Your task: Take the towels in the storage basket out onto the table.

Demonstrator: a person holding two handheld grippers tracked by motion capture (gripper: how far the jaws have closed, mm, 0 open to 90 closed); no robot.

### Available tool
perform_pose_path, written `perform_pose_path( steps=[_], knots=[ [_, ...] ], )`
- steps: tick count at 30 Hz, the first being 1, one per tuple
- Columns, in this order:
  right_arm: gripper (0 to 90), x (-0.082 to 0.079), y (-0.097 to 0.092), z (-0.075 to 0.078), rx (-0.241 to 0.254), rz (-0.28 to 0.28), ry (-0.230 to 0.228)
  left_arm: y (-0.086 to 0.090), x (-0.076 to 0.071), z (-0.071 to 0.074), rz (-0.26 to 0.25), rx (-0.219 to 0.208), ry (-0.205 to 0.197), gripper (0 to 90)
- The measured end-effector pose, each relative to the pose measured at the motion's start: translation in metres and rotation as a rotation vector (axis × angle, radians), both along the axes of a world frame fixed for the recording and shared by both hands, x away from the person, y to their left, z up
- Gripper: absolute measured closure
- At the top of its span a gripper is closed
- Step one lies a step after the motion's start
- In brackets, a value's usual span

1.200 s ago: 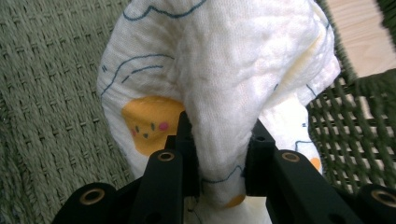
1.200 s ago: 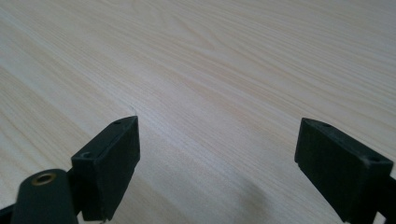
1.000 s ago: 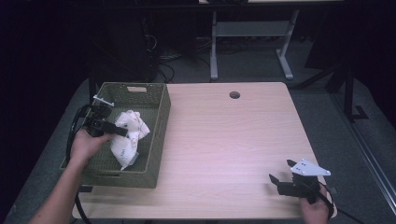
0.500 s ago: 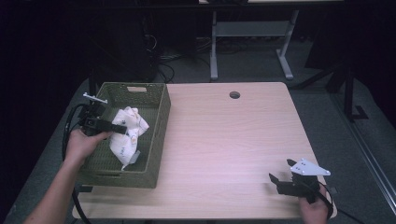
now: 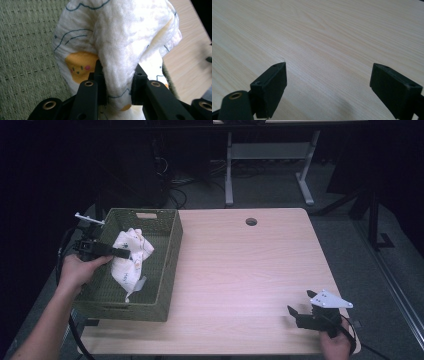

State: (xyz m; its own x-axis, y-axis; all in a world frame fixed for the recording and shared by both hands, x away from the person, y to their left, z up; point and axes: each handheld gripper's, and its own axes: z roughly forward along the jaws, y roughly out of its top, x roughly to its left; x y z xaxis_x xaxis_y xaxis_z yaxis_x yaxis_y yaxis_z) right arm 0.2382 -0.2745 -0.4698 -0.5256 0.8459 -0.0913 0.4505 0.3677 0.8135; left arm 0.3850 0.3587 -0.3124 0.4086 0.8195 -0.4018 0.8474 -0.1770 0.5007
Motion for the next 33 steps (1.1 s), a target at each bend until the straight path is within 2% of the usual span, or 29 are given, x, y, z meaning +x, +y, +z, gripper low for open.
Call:
perform_pose_path(
  steps=[2,7,9,11,17,21,33],
  knots=[
    [13.6,0.0,0.0,0.0,-0.003,0.001,0.0,0.001,-0.001,0.005,0.0,-0.018,-0.007,72.3],
    [13.7,0.0,0.001,0.0,0.001,0.001,0.006,-0.001,-0.003,0.012,-0.01,-0.027,-0.023,72.4],
    [13.7,0.0,0.001,0.0,-0.003,0.004,-0.003,-0.002,-0.004,0.014,-0.01,-0.052,-0.026,72.3],
    [13.7,0.0,0.001,0.0,-0.004,0.005,-0.003,-0.003,-0.005,0.018,-0.015,-0.046,-0.033,72.0],
    [13.7,0.0,0.0,0.001,-0.002,0.003,-0.007,-0.009,-0.007,0.027,-0.032,-0.064,-0.045,72.0],
    [13.7,0.0,0.0,0.001,0.0,0.002,-0.008,-0.017,-0.007,0.033,-0.055,-0.088,-0.052,72.1],
    [13.7,-0.001,-0.001,0.002,0.001,0.007,-0.011,-0.053,-0.006,0.047,-0.137,-0.094,-0.065,72.0]
  ],
)
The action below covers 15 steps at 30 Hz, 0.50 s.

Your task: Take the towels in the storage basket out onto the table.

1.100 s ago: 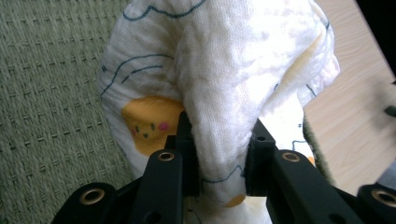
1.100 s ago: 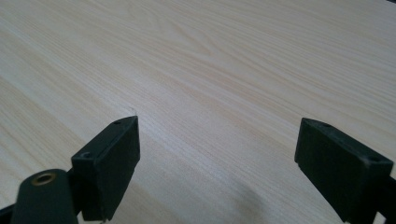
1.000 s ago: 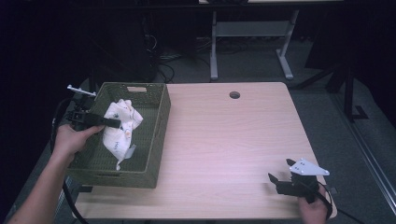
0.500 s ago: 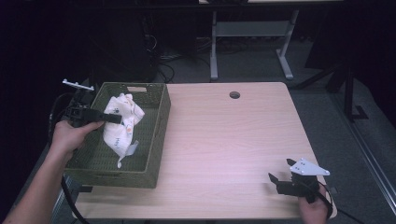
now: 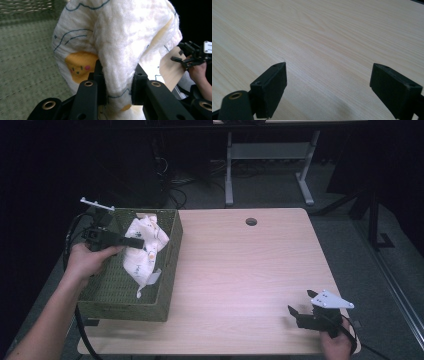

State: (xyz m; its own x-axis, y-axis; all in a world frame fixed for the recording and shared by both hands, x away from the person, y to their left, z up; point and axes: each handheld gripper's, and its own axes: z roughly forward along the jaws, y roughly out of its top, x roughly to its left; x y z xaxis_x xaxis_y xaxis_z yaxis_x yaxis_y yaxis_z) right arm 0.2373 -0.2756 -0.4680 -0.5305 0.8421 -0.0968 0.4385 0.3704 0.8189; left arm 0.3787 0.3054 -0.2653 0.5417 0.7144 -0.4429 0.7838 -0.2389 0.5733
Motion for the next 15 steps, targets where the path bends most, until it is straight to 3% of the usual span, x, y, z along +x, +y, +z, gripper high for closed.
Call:
perform_pose_path(
  steps=[15],
  knots=[
    [13.7,-0.001,-0.002,0.002,0.0,0.003,-0.014,-0.047,0.002,0.002,-0.094,-0.005,-0.003,72.1]
  ],
)
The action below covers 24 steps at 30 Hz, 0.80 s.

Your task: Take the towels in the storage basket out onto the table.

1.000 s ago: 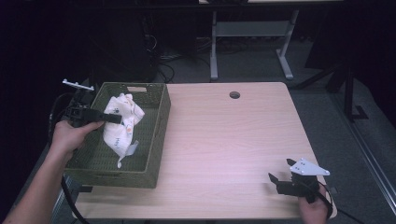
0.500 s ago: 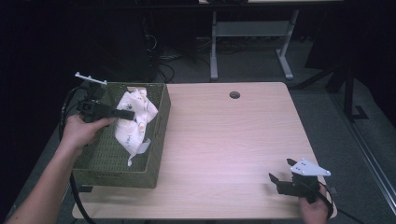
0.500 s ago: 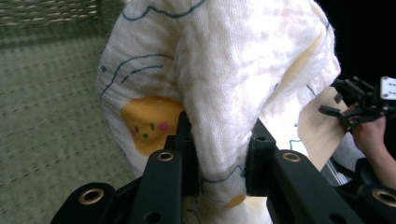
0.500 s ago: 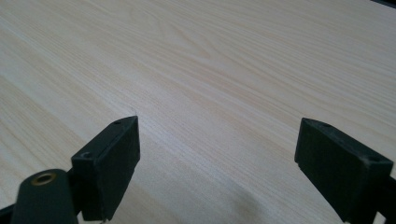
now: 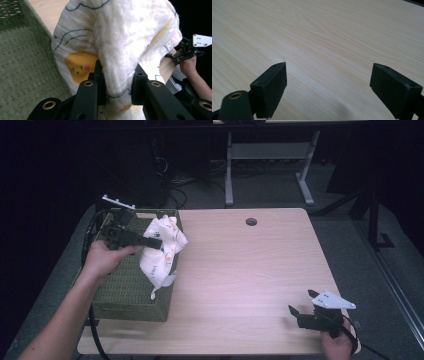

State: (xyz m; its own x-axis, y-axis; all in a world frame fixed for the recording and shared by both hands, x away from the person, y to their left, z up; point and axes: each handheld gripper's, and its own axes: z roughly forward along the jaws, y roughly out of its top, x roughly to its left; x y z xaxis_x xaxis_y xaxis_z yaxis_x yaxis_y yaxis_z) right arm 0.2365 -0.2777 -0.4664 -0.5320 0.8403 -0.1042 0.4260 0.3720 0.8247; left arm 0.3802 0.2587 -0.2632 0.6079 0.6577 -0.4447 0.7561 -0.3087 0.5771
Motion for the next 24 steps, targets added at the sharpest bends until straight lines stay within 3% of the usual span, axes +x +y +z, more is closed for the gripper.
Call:
perform_pose_path(
  steps=[9,13,24],
  knots=[
    [13.7,0.0,0.0,0.0,0.005,-0.001,-0.001,-0.028,0.003,-0.008,-0.05,0.003,0.01,72.0],
    [13.7,-0.001,-0.001,0.0,0.014,-0.004,0.002,-0.039,0.001,-0.015,-0.077,0.024,0.022,72.0],
    [13.7,-0.002,-0.002,0.001,0.025,-0.002,-0.007,-0.068,0.007,-0.026,-0.11,0.015,0.035,72.0]
  ],
)
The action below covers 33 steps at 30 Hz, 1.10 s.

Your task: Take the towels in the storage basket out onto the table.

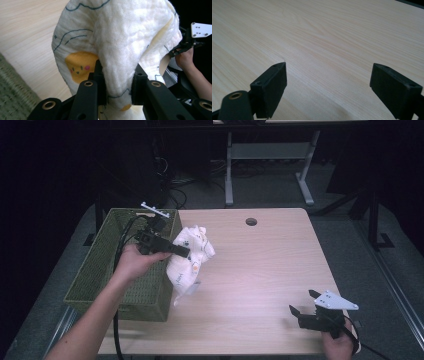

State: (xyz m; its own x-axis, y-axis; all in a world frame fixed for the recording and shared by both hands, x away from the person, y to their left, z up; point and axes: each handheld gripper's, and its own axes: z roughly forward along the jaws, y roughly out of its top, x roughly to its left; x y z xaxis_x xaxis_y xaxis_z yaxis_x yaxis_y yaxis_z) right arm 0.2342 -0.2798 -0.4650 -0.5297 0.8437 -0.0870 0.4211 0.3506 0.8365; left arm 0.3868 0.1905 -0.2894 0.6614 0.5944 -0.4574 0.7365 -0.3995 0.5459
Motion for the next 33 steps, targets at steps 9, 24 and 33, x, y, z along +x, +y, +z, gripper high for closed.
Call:
perform_pose_path(
  steps=[9,24,33],
  knots=[
    [13.7,0.001,0.001,-0.003,0.005,0.009,0.014,-0.036,0.002,-0.012,-0.078,0.014,-0.003,71.3],
    [13.7,0.005,0.0,-0.003,0.011,0.017,0.014,-0.077,0.009,-0.03,-0.122,-0.017,-0.003,71.3],
    [13.7,0.007,-0.002,-0.002,0.033,0.029,0.013,-0.094,0.012,-0.044,-0.101,-0.004,-0.012,71.3]
  ],
)
